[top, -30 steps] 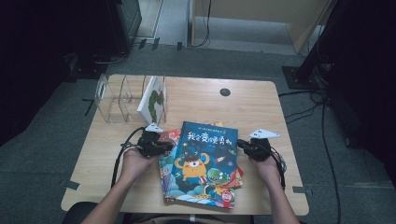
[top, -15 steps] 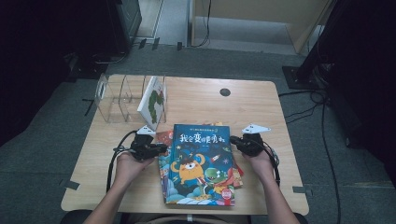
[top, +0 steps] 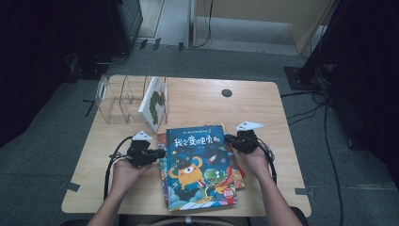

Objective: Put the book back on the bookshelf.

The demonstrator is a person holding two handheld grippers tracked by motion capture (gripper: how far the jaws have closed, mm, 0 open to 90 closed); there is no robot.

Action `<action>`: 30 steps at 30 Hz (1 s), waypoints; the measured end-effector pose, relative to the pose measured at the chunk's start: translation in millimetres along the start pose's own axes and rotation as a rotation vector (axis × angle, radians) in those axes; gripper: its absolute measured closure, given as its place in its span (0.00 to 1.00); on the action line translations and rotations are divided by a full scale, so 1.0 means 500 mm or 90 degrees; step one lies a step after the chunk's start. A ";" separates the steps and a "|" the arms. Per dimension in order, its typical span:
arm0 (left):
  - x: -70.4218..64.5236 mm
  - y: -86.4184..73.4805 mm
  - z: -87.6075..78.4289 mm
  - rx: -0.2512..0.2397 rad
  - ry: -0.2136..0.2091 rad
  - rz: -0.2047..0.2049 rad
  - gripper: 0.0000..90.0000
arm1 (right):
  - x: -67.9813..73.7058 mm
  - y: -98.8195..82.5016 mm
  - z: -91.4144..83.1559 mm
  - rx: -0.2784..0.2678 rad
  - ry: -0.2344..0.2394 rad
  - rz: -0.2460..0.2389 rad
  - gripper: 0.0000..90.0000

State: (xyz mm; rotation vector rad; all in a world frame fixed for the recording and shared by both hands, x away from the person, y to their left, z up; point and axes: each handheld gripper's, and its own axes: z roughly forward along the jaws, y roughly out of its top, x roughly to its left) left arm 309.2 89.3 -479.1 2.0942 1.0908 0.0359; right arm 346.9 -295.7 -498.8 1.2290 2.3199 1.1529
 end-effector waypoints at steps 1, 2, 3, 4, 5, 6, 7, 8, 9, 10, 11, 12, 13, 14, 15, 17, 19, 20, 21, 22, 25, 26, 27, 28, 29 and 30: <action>0.000 0.000 0.000 0.000 0.000 0.000 0.93 | 0.000 0.001 0.002 -0.002 0.000 -0.005 0.95; -0.003 -0.004 -0.004 0.004 0.008 0.001 0.93 | 0.002 0.003 0.005 0.001 0.004 -0.002 0.96; -0.004 -0.007 -0.005 0.006 0.011 0.002 0.93 | 0.004 0.006 0.008 0.000 0.005 -0.003 0.95; -0.004 -0.007 -0.005 0.006 0.011 0.002 0.93 | 0.004 0.008 0.011 0.000 0.007 -0.005 0.95; -0.003 -0.009 -0.007 0.007 0.012 0.003 0.93 | 0.005 0.011 0.013 0.002 0.009 -0.004 0.95; -0.004 -0.013 -0.012 0.006 0.016 -0.002 0.92 | 0.006 0.013 0.016 0.002 0.011 -0.007 0.95; -0.003 -0.014 -0.013 0.004 0.018 -0.003 0.92 | 0.007 0.015 0.019 0.001 0.014 -0.010 0.95; -0.004 -0.017 -0.016 0.001 0.018 -0.005 0.92 | 0.008 0.016 0.021 0.001 0.012 -0.010 0.95; -0.004 -0.019 -0.019 -0.003 0.016 -0.004 0.93 | 0.009 0.018 0.025 0.003 0.013 -0.011 0.95; -0.005 -0.021 -0.020 -0.004 0.015 -0.004 0.93 | 0.009 0.020 0.027 0.006 0.016 -0.007 0.95; -0.007 -0.023 -0.021 -0.006 0.016 -0.006 0.93 | 0.009 0.023 0.030 0.006 0.019 -0.010 0.95; -0.007 -0.023 -0.021 -0.006 0.016 -0.006 0.93 | 0.009 0.023 0.030 0.006 0.019 -0.010 0.95; -0.010 -0.027 -0.022 -0.001 0.017 -0.005 0.93 | 0.011 0.026 0.034 0.007 0.021 -0.010 0.95; -0.010 -0.027 -0.022 -0.001 0.017 -0.005 0.93 | 0.011 0.026 0.034 0.007 0.021 -0.010 0.95; -0.014 -0.033 -0.022 0.000 0.020 -0.002 0.93 | 0.012 0.030 0.038 0.008 0.023 -0.009 0.95; -0.020 -0.042 -0.026 0.001 0.021 -0.002 0.93 | 0.011 0.034 0.040 0.011 0.025 -0.010 0.95; -0.029 -0.049 -0.029 -0.001 0.026 0.000 0.93 | 0.009 0.036 0.042 0.013 0.030 -0.002 0.95; -0.029 -0.049 -0.029 -0.001 0.026 0.000 0.93 | 0.009 0.036 0.042 0.013 0.030 -0.002 0.95; -0.037 -0.055 -0.032 -0.001 0.021 0.005 0.93 | 0.008 0.036 0.042 0.014 0.033 0.000 0.95; -0.041 -0.058 -0.031 -0.002 0.020 0.007 0.93 | 0.008 0.037 0.042 0.016 0.032 0.001 0.95; -0.052 -0.067 -0.031 0.005 0.018 0.009 0.93 | 0.007 0.039 0.041 0.020 0.029 -0.003 0.97; -0.052 -0.067 -0.031 0.005 0.018 0.009 0.93 | 0.007 0.039 0.040 0.021 0.030 -0.001 0.98; -0.054 -0.073 -0.030 0.007 0.017 0.007 0.93 | 0.007 0.038 0.039 0.023 0.032 -0.001 0.99; -0.056 -0.076 -0.029 0.008 0.012 0.004 0.93 | 0.006 0.038 0.039 0.026 0.031 -0.002 0.99; -0.056 -0.076 -0.029 0.008 0.012 0.004 0.93 | 0.006 0.038 0.039 0.026 0.031 -0.002 0.99; -0.059 -0.079 -0.027 0.009 0.012 0.007 0.93 | 0.006 0.037 0.039 0.025 0.033 0.002 1.00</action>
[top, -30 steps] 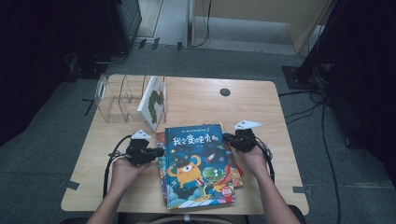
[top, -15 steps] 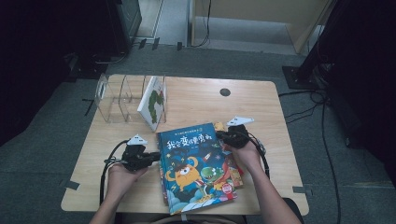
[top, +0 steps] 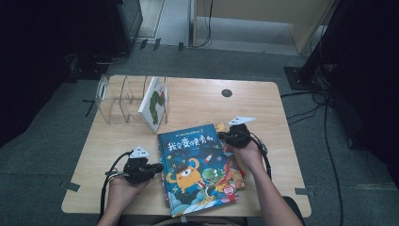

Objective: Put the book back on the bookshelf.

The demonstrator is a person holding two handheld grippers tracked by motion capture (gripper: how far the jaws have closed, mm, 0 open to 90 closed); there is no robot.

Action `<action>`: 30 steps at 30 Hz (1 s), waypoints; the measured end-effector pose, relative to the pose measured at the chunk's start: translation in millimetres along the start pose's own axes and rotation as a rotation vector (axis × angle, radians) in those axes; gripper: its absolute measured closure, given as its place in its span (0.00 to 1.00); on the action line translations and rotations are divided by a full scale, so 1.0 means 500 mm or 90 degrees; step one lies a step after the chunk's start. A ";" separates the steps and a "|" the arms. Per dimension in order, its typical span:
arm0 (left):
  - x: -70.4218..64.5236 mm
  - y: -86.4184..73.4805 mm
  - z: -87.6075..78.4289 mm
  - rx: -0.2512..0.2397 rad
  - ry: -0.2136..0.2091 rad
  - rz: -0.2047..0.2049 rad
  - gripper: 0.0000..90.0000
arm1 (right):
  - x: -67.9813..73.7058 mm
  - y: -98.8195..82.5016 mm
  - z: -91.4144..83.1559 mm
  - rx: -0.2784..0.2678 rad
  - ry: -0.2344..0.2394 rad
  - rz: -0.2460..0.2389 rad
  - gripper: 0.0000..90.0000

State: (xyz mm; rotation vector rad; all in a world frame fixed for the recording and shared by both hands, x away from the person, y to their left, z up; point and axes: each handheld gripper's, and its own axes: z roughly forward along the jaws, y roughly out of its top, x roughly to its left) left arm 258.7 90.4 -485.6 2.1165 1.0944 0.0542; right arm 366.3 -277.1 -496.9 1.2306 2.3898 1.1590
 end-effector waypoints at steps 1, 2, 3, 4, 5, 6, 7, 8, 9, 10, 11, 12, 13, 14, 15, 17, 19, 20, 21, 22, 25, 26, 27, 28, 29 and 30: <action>-0.008 -0.005 0.004 0.001 -0.002 0.010 0.94 | 0.001 0.000 0.000 0.001 0.001 -0.002 1.00; -0.011 -0.006 0.005 -0.003 0.005 0.015 0.94 | 0.002 0.000 0.000 0.002 0.001 -0.004 1.00; -0.010 -0.006 0.004 -0.001 0.002 0.011 0.94 | 0.003 0.000 0.001 0.001 0.003 -0.004 1.00; -0.010 -0.006 0.004 -0.001 0.002 0.011 0.94 | 0.005 0.000 0.001 0.000 0.003 -0.006 1.00; -0.007 -0.007 0.004 -0.003 -0.007 0.002 0.94 | 0.006 0.000 0.001 0.002 0.001 -0.007 1.00; -0.007 -0.008 0.004 -0.004 -0.008 -0.001 0.94 | 0.007 -0.001 0.001 0.001 -0.001 -0.009 1.00; -0.007 -0.008 0.004 -0.004 -0.009 -0.004 0.95 | 0.007 -0.001 0.001 0.002 0.000 -0.010 1.00; -0.007 -0.008 0.004 -0.004 -0.009 -0.004 0.95 | 0.007 -0.001 0.001 0.002 0.000 -0.010 1.00; -0.007 -0.008 0.005 -0.004 -0.009 -0.010 0.96 | 0.006 0.000 0.001 0.001 -0.001 -0.009 1.00; -0.008 -0.009 0.005 -0.005 -0.011 -0.017 0.97 | 0.007 0.000 0.001 0.002 -0.003 -0.008 1.00; -0.009 -0.009 0.005 -0.005 -0.014 -0.025 0.98 | 0.008 0.000 0.002 0.001 -0.007 -0.013 1.00; -0.010 -0.009 0.005 -0.006 -0.012 -0.026 1.00 | 0.009 0.001 0.002 0.003 -0.009 -0.016 1.00; -0.010 -0.009 0.005 -0.006 -0.012 -0.026 1.00 | 0.009 0.001 0.002 0.003 -0.009 -0.016 1.00; -0.012 -0.009 0.006 -0.006 -0.011 -0.024 1.00 | 0.009 0.002 0.003 0.003 -0.010 -0.019 1.00; -0.014 -0.009 0.006 -0.007 -0.006 -0.018 1.00 | 0.010 0.003 0.005 0.000 -0.016 -0.015 1.00; -0.019 -0.009 0.009 -0.008 -0.005 -0.014 1.00 | 0.012 0.005 0.007 0.000 -0.023 -0.006 1.00; -0.023 -0.008 0.012 -0.011 -0.004 -0.018 1.00 | 0.012 0.007 0.009 -0.001 -0.034 -0.007 1.00; -0.023 -0.008 0.012 -0.011 -0.004 -0.018 1.00 | 0.012 0.007 0.009 -0.001 -0.034 -0.007 1.00; -0.024 -0.008 0.013 -0.012 -0.003 -0.018 1.00 | 0.013 0.009 0.010 -0.001 -0.039 -0.001 1.00; -0.028 -0.008 0.015 -0.014 -0.002 -0.018 1.00 | 0.012 0.010 0.012 -0.002 -0.045 -0.002 1.00; -0.033 -0.007 0.019 -0.014 -0.005 -0.015 1.00 | 0.005 0.022 0.021 0.002 -0.048 0.010 1.00; -0.039 -0.006 0.024 -0.016 -0.006 -0.014 1.00 | 0.003 0.027 0.025 0.003 -0.052 0.007 1.00; -0.043 -0.005 0.026 -0.016 -0.006 -0.015 1.00 | 0.002 0.032 0.030 0.004 -0.055 0.006 1.00; -0.045 -0.005 0.028 -0.019 -0.005 -0.017 1.00 | 0.002 0.036 0.034 0.005 -0.059 0.014 1.00; -0.045 -0.005 0.028 -0.019 -0.005 -0.017 1.00 | 0.001 0.041 0.037 0.007 -0.061 0.015 1.00; -0.051 -0.005 0.030 -0.022 -0.002 -0.016 1.00 | 0.000 0.044 0.040 0.009 -0.063 0.015 1.00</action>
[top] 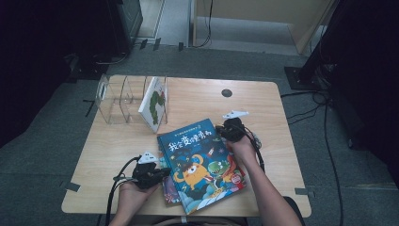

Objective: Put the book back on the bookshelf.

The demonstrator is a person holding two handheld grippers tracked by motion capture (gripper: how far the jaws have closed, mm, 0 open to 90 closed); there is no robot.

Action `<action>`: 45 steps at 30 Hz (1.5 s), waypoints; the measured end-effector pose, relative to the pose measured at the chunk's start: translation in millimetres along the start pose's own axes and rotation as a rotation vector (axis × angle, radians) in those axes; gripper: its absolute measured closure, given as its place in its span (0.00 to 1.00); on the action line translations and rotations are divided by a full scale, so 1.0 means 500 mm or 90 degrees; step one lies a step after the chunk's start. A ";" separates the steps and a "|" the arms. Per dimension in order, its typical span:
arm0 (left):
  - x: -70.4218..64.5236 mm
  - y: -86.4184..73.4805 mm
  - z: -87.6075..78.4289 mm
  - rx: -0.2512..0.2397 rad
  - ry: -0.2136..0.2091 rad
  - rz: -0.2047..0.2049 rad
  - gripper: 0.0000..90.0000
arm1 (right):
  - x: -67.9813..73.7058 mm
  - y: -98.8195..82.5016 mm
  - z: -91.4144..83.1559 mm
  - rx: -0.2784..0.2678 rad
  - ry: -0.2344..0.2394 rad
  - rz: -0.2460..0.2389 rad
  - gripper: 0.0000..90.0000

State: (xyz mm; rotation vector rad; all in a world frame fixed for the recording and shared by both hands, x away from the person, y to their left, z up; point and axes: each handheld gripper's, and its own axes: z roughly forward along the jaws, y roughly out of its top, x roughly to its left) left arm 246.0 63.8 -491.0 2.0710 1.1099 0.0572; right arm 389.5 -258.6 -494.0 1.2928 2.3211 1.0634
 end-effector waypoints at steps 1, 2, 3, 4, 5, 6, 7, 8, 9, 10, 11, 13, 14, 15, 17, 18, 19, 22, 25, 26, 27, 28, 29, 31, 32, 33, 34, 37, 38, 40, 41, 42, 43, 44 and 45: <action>-0.003 0.000 0.001 0.000 0.001 0.002 1.00 | 0.000 0.003 0.002 0.001 -0.004 0.003 1.00; -0.004 0.000 0.002 0.001 0.001 0.004 1.00 | 0.001 0.005 0.004 0.002 -0.006 0.008 1.00; -0.008 0.001 0.004 0.000 0.004 0.006 1.00 | 0.000 0.005 0.006 -0.001 -0.007 0.007 1.00; -0.008 0.001 0.004 0.000 0.004 0.006 1.00 | 0.000 0.005 0.007 -0.006 -0.011 0.011 1.00; -0.011 0.001 0.005 -0.002 0.005 0.009 1.00 | -0.001 0.005 0.007 -0.006 -0.012 0.013 1.00; -0.013 0.002 0.008 0.001 -0.004 0.005 1.00 | -0.002 0.005 0.007 -0.006 -0.013 0.013 1.00; -0.016 0.002 0.011 -0.003 -0.005 0.007 1.00 | -0.003 0.006 0.008 -0.008 -0.015 0.012 1.00; -0.016 0.002 0.011 -0.003 -0.005 0.007 1.00 | -0.005 0.007 0.009 -0.010 -0.015 0.011 1.00; -0.022 0.003 0.016 -0.005 -0.006 0.019 1.00 | -0.006 0.008 0.012 -0.013 -0.019 0.015 1.00; -0.024 0.005 0.019 -0.005 -0.006 0.021 1.00 | -0.007 0.010 0.015 -0.015 -0.020 0.023 1.00; -0.024 0.005 0.019 -0.005 -0.006 0.021 1.00 | -0.007 0.010 0.015 -0.015 -0.020 0.023 1.00; -0.023 0.007 0.021 -0.005 -0.012 0.025 0.99 | -0.010 0.012 0.017 -0.019 -0.025 0.020 1.00; -0.021 0.009 0.020 -0.009 -0.016 0.025 0.99 | -0.011 0.012 0.016 -0.021 -0.023 0.020 1.00; -0.016 0.014 0.019 -0.004 -0.025 0.027 0.92 | -0.015 0.011 0.009 -0.030 -0.019 0.026 1.00; -0.014 0.019 0.016 -0.005 -0.023 0.044 0.89 | -0.020 0.010 -0.002 -0.046 -0.016 0.037 1.00; -0.013 0.025 0.014 -0.002 -0.020 0.051 0.87 | -0.022 0.009 -0.007 -0.054 -0.013 0.041 1.00; -0.010 0.030 0.012 -0.004 -0.023 0.053 0.84 | -0.022 0.007 -0.014 -0.060 -0.008 0.046 0.99; 0.003 0.043 0.006 -0.008 -0.033 0.051 0.77 | -0.015 0.001 -0.028 -0.047 0.005 0.037 0.96; 0.015 0.053 0.005 -0.005 -0.041 0.046 0.70 | -0.004 -0.009 -0.041 -0.062 0.006 0.024 0.91; 0.025 0.063 0.003 -0.006 -0.044 0.043 0.62 | 0.004 -0.014 -0.050 -0.050 0.007 0.016 0.83; 0.030 0.068 0.003 -0.008 -0.045 0.045 0.57 | 0.009 -0.019 -0.055 -0.052 0.009 0.014 0.80; 0.030 0.068 0.003 -0.008 -0.045 0.045 0.50 | 0.012 -0.027 -0.060 -0.063 0.007 0.006 0.76; 0.035 0.072 0.001 -0.014 -0.045 0.050 0.50 | 0.012 -0.027 -0.060 -0.063 0.007 0.006 0.76; 0.044 0.080 -0.001 -0.014 -0.048 0.050 0.44 | 0.018 -0.037 -0.069 -0.055 0.006 -0.002 0.68; 0.049 0.085 -0.002 -0.009 -0.051 0.049 0.44 | 0.020 -0.043 -0.074 -0.053 0.005 -0.001 0.67; 0.059 0.093 -0.003 -0.006 -0.052 0.050 0.42 | 0.022 -0.056 -0.085 -0.057 0.006 0.002 0.64; 0.063 0.098 -0.002 -0.005 -0.055 0.052 0.42 | 0.023 -0.061 -0.090 -0.058 0.010 0.008 0.63; 0.074 0.111 0.001 0.013 -0.048 0.057 0.40 | 0.027 -0.077 -0.110 -0.064 0.010 0.016 0.56; 0.074 0.111 0.001 0.013 -0.048 0.057 0.40 | 0.029 -0.082 -0.115 -0.065 0.009 0.016 0.54; 0.090 0.126 0.003 0.018 -0.039 0.060 0.40 | 0.034 -0.098 -0.130 -0.070 0.009 0.014 0.51; 0.093 0.129 0.003 0.019 -0.037 0.063 0.40 | 0.036 -0.105 -0.136 -0.068 0.010 0.016 0.50; 0.099 0.133 0.003 0.017 -0.041 0.064 0.40 | 0.037 -0.110 -0.141 -0.067 0.012 0.017 0.50; 0.104 0.137 0.003 0.021 -0.042 0.067 0.40 | 0.038 -0.117 -0.148 -0.068 0.014 0.020 0.50; 0.104 0.137 0.003 0.021 -0.042 0.067 0.41 | 0.038 -0.117 -0.148 -0.068 0.014 0.020 0.50; 0.113 0.143 0.004 0.028 -0.041 0.057 0.43 | 0.039 -0.129 -0.159 -0.067 0.017 0.027 0.51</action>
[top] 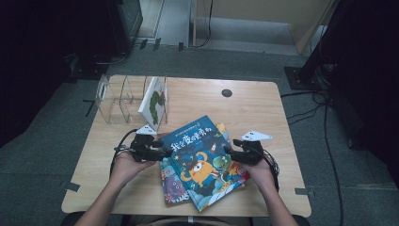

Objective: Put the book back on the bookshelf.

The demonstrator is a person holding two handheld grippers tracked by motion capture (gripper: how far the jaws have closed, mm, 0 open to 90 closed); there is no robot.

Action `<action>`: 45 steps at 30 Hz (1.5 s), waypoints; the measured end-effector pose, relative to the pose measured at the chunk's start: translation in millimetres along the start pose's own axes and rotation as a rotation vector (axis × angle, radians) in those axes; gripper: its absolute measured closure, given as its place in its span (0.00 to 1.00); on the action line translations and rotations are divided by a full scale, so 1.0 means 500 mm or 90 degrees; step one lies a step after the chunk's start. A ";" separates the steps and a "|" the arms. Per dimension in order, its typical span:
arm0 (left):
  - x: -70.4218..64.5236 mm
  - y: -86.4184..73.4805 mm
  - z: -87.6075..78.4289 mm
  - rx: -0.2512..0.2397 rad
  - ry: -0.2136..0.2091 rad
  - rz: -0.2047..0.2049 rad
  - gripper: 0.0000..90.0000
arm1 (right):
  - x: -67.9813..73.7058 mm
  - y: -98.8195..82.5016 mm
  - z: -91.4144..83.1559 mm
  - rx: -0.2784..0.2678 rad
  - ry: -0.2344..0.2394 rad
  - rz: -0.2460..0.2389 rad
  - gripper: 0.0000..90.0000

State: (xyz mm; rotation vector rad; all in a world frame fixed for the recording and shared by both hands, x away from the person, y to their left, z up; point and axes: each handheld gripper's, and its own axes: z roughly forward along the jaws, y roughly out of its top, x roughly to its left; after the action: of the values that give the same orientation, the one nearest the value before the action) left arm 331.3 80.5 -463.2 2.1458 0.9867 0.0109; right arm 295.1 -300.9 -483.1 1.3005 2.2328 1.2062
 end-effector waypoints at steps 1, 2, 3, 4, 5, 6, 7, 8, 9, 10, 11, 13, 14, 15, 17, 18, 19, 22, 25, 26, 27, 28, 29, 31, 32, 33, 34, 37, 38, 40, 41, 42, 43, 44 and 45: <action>0.000 0.000 0.000 0.000 0.000 0.000 0.43 | 0.001 -0.005 -0.006 0.001 -0.001 0.001 0.52; 0.008 0.004 -0.003 0.000 0.005 -0.005 0.44 | 0.002 -0.008 -0.010 0.002 -0.002 0.002 0.52; 0.011 0.006 -0.003 -0.001 0.006 -0.013 0.45 | 0.005 -0.014 -0.018 0.001 -0.002 0.005 0.52; 0.013 0.008 -0.004 0.000 0.011 -0.016 0.46 | 0.007 -0.018 -0.024 0.001 0.000 0.006 0.53; 0.018 0.009 -0.004 -0.006 0.014 -0.020 0.49 | 0.009 -0.022 -0.028 0.000 0.002 0.007 0.54; 0.018 0.009 -0.004 -0.006 0.014 -0.020 0.52 | 0.012 -0.027 -0.033 0.000 0.004 0.009 0.56; 0.027 0.012 -0.005 -0.006 0.011 -0.027 0.54 | 0.015 -0.032 -0.039 0.002 0.009 0.010 0.59; 0.027 0.012 -0.005 -0.006 0.011 -0.027 0.57 | 0.015 -0.032 -0.039 0.002 0.009 0.010 0.59; 0.035 0.015 -0.006 -0.004 0.017 -0.024 0.61 | 0.022 -0.043 -0.048 0.002 0.012 0.004 0.63; 0.037 0.017 -0.006 -0.008 0.024 -0.020 0.63 | 0.025 -0.047 -0.052 0.004 0.011 0.002 0.65; 0.039 0.018 -0.006 -0.011 0.032 -0.014 0.65 | 0.028 -0.051 -0.055 0.005 0.015 0.001 0.67; 0.045 0.022 -0.006 -0.009 0.044 -0.009 0.71 | 0.029 -0.056 -0.058 0.005 0.019 -0.002 0.72; 0.048 0.023 -0.005 -0.010 0.050 -0.006 0.75 | 0.030 -0.059 -0.059 0.007 0.018 -0.001 0.75; 0.050 0.024 -0.004 -0.006 0.062 -0.003 0.77 | 0.030 -0.061 -0.061 0.010 0.019 0.000 0.77; 0.056 0.024 -0.002 0.001 0.064 -0.001 0.85 | 0.032 -0.066 -0.064 0.016 0.021 -0.002 0.82; 0.058 0.024 -0.001 0.006 0.065 0.005 0.87 | 0.033 -0.068 -0.065 0.017 0.019 -0.001 0.84; 0.059 0.024 0.001 0.015 0.063 0.010 0.90 | 0.033 -0.070 -0.067 0.018 0.020 -0.002 0.85; 0.060 0.026 0.010 0.020 0.074 0.024 0.92 | 0.035 -0.078 -0.073 0.016 0.019 0.001 0.90; 0.064 0.027 0.015 0.020 0.082 0.033 0.93 | 0.038 -0.088 -0.083 0.019 0.020 0.006 0.91; 0.066 0.028 0.016 0.022 0.079 0.031 0.94 | 0.040 -0.092 -0.088 0.020 0.019 0.008 0.91; 0.068 0.028 0.017 0.018 0.078 0.030 0.94 | 0.042 -0.097 -0.092 0.019 0.017 0.005 0.91; 0.071 0.029 0.018 0.019 0.075 0.027 0.95 | 0.045 -0.101 -0.098 0.018 0.018 0.005 0.91; 0.073 0.030 0.019 0.017 0.077 0.028 0.95 | 0.046 -0.105 -0.102 0.018 0.016 0.001 0.92; 0.078 0.031 0.021 0.015 0.070 0.031 0.99 | 0.051 -0.113 -0.108 0.022 0.015 0.001 0.93; 0.079 0.031 0.022 0.011 0.070 0.034 0.99 | 0.053 -0.117 -0.110 0.025 0.014 0.001 0.93; 0.080 0.031 0.023 0.009 0.065 0.037 1.00 | 0.054 -0.120 -0.112 0.027 0.012 0.000 0.93; 0.082 0.032 0.024 0.009 0.064 0.038 1.00 | 0.054 -0.123 -0.113 0.027 0.012 -0.002 0.93; 0.086 0.034 0.026 0.000 0.065 0.042 1.00 | 0.059 -0.130 -0.117 0.026 0.012 0.001 0.96; 0.086 0.034 0.026 0.000 0.065 0.042 1.00 | 0.059 -0.130 -0.117 0.026 0.012 0.001 0.96; 0.096 0.034 0.028 -0.012 0.048 0.025 1.00 | 0.059 -0.135 -0.119 0.020 0.020 0.004 1.00; 0.096 0.034 0.028 -0.012 0.048 0.025 1.00 | 0.059 -0.135 -0.119 0.020 0.020 0.004 1.00; 0.099 0.033 0.030 -0.012 0.049 0.023 1.00 | 0.059 -0.137 -0.121 0.020 0.019 -0.001 1.00; 0.101 0.033 0.031 -0.011 0.050 0.024 1.00 | 0.058 -0.139 -0.125 0.020 0.019 0.003 1.00; 0.102 0.033 0.030 -0.013 0.047 0.025 1.00 | 0.058 -0.139 -0.125 0.020 0.019 0.003 1.00; 0.102 0.033 0.030 -0.017 0.048 0.026 1.00 | 0.058 -0.140 -0.126 0.022 0.017 0.007 1.00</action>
State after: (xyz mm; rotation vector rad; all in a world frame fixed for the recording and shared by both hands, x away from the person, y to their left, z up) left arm 382.4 97.5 -477.8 2.1544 0.9795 0.1260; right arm 200.5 -326.8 -494.9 1.3189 2.2771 1.2015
